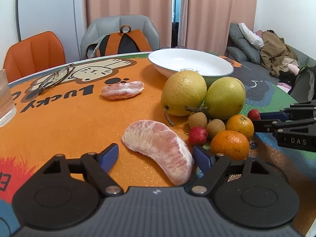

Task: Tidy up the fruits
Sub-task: 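Grasp the pink pomelo segment with the left gripper while the right gripper grasps the small red fruit, then carry the pomelo segment with the left gripper while the right gripper carries the red fruit to the white plate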

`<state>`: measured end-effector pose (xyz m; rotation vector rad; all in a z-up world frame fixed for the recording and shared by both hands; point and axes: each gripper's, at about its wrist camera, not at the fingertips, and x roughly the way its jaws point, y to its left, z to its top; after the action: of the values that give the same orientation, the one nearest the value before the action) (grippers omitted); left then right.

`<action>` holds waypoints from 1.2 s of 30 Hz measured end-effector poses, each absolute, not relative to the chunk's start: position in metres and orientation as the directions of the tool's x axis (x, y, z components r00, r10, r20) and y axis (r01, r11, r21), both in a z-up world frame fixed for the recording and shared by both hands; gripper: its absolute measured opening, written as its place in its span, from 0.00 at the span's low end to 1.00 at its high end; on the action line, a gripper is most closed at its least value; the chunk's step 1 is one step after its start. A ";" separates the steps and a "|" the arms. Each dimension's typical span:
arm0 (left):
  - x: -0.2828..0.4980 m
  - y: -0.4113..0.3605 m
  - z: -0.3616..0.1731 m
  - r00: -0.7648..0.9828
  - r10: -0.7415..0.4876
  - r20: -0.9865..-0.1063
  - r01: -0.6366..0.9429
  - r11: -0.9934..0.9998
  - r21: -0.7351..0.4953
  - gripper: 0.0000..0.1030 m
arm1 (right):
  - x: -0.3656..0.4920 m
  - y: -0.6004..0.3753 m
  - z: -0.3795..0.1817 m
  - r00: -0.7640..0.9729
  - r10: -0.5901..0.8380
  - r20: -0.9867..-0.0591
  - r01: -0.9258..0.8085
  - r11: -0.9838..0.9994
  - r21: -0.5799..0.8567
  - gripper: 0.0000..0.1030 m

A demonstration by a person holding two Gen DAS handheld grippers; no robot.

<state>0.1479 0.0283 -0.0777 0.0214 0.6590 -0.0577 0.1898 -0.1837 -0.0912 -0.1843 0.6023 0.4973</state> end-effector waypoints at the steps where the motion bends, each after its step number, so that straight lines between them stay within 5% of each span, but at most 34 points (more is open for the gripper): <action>1: 0.148 0.029 -0.078 0.790 -0.044 -0.611 0.057 0.998 0.001 0.75 | 0.190 -0.184 -0.091 0.711 0.393 -0.583 -0.497 0.868 -0.022 0.23; 10: 0.145 0.032 -0.073 0.791 -0.051 -0.610 0.043 0.999 -0.027 0.36 | 0.189 -0.184 -0.090 0.713 0.393 -0.581 -0.497 0.867 -0.024 0.23; 36: 0.127 0.029 -0.060 0.812 -0.045 -0.582 0.035 0.999 -0.029 0.28 | 0.184 -0.188 -0.078 0.739 0.394 -0.546 -0.490 0.871 -0.035 0.22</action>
<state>0.1272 0.0289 -0.0596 -0.0174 0.6225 -0.0429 0.1838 -0.1881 -0.0779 -0.1814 0.5566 0.4875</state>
